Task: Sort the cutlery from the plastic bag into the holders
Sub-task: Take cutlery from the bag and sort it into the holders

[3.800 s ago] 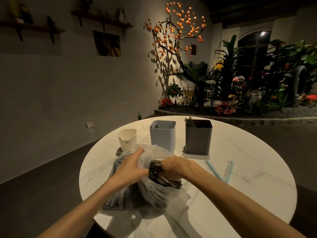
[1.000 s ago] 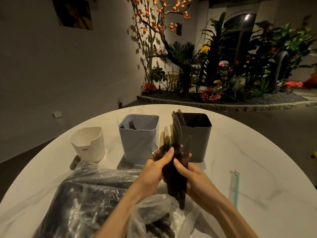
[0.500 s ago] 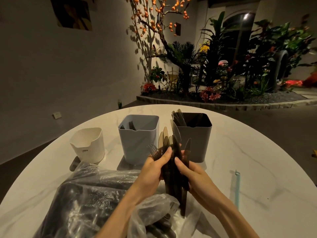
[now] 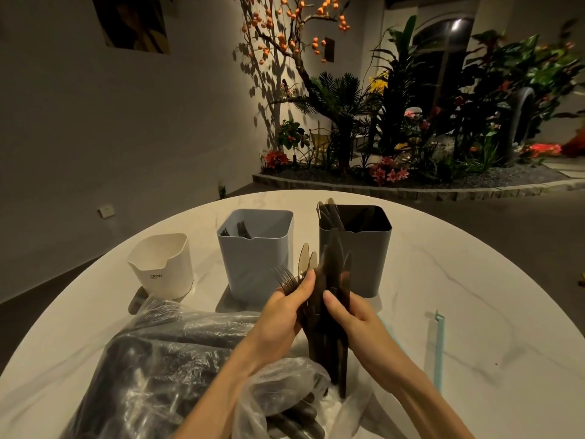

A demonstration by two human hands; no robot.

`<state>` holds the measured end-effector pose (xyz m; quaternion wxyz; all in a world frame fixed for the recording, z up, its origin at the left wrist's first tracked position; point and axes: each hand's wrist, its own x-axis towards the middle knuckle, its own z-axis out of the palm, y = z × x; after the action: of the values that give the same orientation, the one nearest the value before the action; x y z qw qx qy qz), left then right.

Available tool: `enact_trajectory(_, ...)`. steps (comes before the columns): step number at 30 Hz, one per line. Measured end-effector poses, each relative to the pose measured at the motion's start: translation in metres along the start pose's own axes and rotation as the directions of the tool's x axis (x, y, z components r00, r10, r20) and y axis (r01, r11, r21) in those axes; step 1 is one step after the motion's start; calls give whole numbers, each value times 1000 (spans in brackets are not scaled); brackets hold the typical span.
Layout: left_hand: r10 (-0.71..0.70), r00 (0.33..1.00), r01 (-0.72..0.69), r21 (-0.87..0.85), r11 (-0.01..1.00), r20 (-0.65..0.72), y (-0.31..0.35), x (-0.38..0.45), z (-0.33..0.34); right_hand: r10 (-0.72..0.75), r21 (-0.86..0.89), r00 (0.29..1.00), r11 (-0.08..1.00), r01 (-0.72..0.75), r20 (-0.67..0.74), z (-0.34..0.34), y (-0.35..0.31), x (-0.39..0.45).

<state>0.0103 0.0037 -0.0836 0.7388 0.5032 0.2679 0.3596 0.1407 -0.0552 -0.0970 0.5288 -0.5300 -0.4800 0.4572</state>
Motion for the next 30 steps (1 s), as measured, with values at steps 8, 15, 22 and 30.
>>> enact_trajectory(8,-2,1000,2,-11,1000,-15,0,1,-2,29,27,999,999,-28,-45,-1,-2,3)
enact_trajectory(15,-8,1000,9,2,1000,-24,-3,2,-1,30,37,1000,999,-31,7,0,-5,1)
enact_trajectory(22,-11,999,12,20,1000,-38,-5,2,-1,81,119,995,989,-86,50,2,-3,-3)
enact_trajectory(30,19,996,-21,-20,1000,-85,-3,3,1,74,140,995,987,-83,64,0,-8,-3)
